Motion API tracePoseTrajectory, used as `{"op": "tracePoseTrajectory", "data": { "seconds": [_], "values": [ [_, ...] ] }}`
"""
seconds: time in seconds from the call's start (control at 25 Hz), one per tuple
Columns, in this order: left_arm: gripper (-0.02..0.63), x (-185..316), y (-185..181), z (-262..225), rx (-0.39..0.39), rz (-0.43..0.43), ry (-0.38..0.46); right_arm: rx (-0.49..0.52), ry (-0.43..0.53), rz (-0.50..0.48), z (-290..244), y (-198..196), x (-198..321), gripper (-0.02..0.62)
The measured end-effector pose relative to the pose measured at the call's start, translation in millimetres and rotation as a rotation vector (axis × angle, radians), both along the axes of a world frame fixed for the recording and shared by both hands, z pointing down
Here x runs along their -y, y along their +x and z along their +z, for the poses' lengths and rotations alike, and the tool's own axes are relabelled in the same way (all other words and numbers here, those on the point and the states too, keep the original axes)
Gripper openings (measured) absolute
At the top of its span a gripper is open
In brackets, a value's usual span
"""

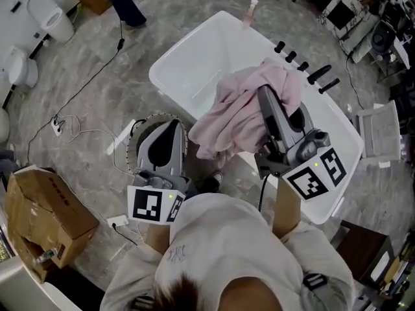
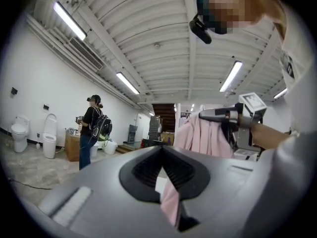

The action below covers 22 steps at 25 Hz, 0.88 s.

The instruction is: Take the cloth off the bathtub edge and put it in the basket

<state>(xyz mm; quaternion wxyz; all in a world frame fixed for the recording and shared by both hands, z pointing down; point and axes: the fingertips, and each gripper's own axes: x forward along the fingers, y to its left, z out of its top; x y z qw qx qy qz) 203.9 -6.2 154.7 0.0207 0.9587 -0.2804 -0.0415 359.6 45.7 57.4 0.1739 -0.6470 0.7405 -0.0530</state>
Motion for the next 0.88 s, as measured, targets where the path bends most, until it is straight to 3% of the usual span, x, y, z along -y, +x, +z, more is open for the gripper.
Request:
{"op": "tracePoseTrajectory", "data": {
  "seconds": [0.32,0.88],
  "values": [
    [0.048,26,-74,-10,0.016,-0.138,0.026,-0.055,0.102,-0.068,-59,-54,40,0.035],
    [0.048,32,-194,-18,-0.007,-0.315,0.029,-0.129,0.249,-0.274,-121,-191,79,0.035]
  ]
}}
